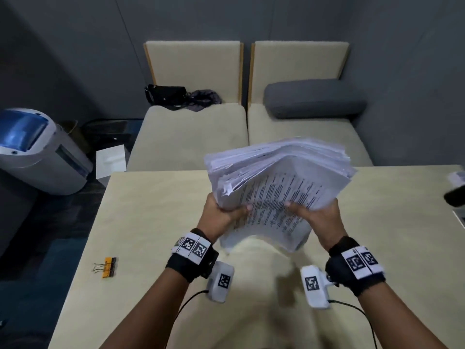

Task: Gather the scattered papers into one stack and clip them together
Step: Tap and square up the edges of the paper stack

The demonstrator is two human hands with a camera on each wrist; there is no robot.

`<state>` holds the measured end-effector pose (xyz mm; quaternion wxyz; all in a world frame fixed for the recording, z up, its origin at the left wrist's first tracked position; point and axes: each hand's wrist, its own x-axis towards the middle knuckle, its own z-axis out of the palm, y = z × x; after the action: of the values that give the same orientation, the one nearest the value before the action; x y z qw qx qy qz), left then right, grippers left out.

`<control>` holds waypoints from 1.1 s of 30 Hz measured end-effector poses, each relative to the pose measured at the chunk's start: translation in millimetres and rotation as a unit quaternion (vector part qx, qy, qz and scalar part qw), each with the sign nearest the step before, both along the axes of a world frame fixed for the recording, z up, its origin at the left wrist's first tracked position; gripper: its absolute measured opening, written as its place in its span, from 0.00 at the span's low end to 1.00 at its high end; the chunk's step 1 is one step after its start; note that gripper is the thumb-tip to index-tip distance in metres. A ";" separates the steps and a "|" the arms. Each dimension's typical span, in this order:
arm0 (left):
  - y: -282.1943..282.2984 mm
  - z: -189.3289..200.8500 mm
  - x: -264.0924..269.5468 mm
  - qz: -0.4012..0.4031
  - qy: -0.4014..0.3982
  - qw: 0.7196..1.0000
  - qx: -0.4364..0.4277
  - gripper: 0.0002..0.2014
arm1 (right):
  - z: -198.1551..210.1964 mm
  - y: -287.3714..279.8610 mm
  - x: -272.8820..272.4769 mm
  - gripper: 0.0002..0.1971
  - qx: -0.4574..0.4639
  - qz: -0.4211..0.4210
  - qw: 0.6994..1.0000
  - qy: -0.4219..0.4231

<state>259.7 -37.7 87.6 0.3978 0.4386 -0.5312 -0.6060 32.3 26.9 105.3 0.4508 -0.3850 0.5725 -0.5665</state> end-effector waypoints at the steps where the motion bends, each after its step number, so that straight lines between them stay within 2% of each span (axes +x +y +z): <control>1: 3.9 1.1 -6.5 0.013 0.001 1.000 -0.015 0.20 | 3.4 5.3 -0.1 0.24 -0.015 -0.014 1.000 -0.006; 4: 16.8 -12.5 -18.1 0.055 0.000 0.998 -0.026 0.21 | -5.6 22.0 -2.3 0.23 0.003 -0.042 0.999 -0.018; 8: 31.5 -25.2 -27.0 0.064 -0.058 0.996 -0.022 0.24 | -24.0 37.4 -14.2 0.22 0.063 -0.044 0.997 -0.009; 10: 31.6 -24.5 -29.6 0.068 -0.055 0.996 -0.015 0.23 | -15.4 37.2 -25.2 0.34 0.043 -0.034 0.998 0.011; 12: 29.0 -20.9 -31.3 0.067 -0.051 0.996 -0.017 0.21 | 6.6 31.3 -37.5 0.47 -0.014 -0.032 0.989 0.147; 13: 27.3 -19.1 -32.3 0.064 -0.059 0.996 -0.025 0.20 | 22.2 26.4 -42.6 0.50 -0.050 -0.029 0.967 0.247; 14: 25.1 -17.1 -33.5 0.059 -0.064 0.996 -0.033 0.19 | 39.2 21.0 -45.7 0.51 -0.089 -0.019 0.930 0.355; 15: 23.3 -15.7 -34.6 0.053 -0.071 0.995 -0.039 0.18 | 54.7 14.8 -45.9 0.52 -0.125 0.003 0.875 0.467; 17: 18.5 -13.1 -39.4 0.043 -0.074 0.995 -0.048 0.18 | 81.3 -2.1 -34.4 0.51 -0.135 0.100 0.740 0.652; 18: 16.6 -13.4 -41.7 0.040 -0.075 0.995 -0.050 0.18 | 88.4 -11.4 -24.6 0.47 -0.104 0.166 0.690 0.697; 19: 15.3 -12.8 -45.1 0.037 -0.078 0.995 -0.054 0.18 | 91.1 -20.0 -14.5 0.42 -0.064 0.226 0.658 0.716; 21: 11.4 -11.9 -52.6 0.031 -0.099 0.992 -0.070 0.17 | 90.6 -32.7 1.8 0.23 -0.004 0.290 0.610 0.738; 22: 8.1 -12.2 -55.5 0.030 -0.116 0.989 -0.084 0.17 | 89.8 -37.1 5.1 0.15 0.000 0.295 0.597 0.746; 23: 4.3 -13.5 -57.0 0.031 -0.131 0.986 -0.094 0.17 | 89.5 -41.0 3.9 0.10 -0.006 0.286 0.597 0.750; 24: 0.1 -16.9 -55.0 0.038 -0.143 0.984 -0.096 0.20 | 90.3 -43.3 -2.3 0.07 -0.014 0.269 0.609 0.746; 27: -5.8 -32.1 -33.2 0.089 -0.196 0.975 -0.053 0.35 | 86.0 -45.0 -46.3 0.09 -0.010 0.213 0.688 0.694; 28: -6.0 -38.0 -23.4 0.105 -0.196 0.975 -0.024 0.41 | 82.4 -43.7 -66.1 0.10 0.000 0.194 0.724 0.662; 29: -5.1 -41.4 -15.8 0.111 -0.179 0.978 0.008 0.48 | 78.5 -40.3 -84.8 0.10 0.006 0.174 0.773 0.610; 31: -2.2 -45.0 -8.4 0.097 -0.120 0.987 0.054 0.59 | 65.9 -30.1 -114.4 0.10 0.019 0.135 0.876 0.463; 32: -1.3 -42.1 -9.3 0.084 -0.080 0.990 0.074 0.62 | 57.8 -25.7 -124.5 0.11 0.027 0.119 0.912 0.393; 33: -0.5 -37.2 -13.2 0.075 -0.029 0.993 0.087 0.61 | 47.8 -20.9 -131.8 0.11 0.031 0.108 0.935 0.337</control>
<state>246.5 -38.2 50.4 0.3869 0.5279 -0.4531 -0.6053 -99.5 6.0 153.1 0.3014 -0.5990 0.6629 -0.3330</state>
